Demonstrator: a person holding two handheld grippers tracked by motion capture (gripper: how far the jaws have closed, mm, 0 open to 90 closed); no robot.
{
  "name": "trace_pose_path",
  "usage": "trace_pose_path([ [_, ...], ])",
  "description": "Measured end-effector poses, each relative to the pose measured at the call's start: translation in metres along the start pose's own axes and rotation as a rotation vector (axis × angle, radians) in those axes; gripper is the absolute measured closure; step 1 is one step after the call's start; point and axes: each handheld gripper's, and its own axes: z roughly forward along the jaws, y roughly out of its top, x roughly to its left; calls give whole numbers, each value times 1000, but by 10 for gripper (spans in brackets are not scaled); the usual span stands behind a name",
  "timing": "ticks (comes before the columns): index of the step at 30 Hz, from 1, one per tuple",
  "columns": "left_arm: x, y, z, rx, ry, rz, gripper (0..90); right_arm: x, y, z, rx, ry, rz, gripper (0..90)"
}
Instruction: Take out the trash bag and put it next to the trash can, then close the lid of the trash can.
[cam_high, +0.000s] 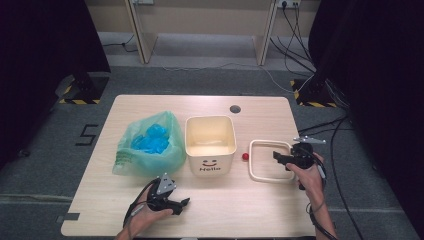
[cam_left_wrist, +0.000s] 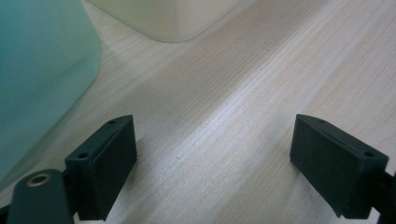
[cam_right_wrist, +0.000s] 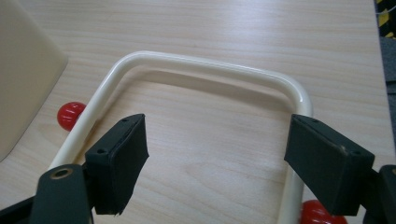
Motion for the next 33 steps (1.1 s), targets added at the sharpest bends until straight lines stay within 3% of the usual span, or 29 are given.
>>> trace_pose_path([
  [14, 0, 0, 0, 0, 0, 0, 135, -19, 0, -3, 2, -64, 69, 260],
  [29, 0, 0, 0, 0, 1, 0, 135, -29, -7, 11, 69, -109, 86, 333],
  [33, 0, 0, 0, 0, 1, 0, 135, -32, -7, 16, 82, -132, 72, 362],
])
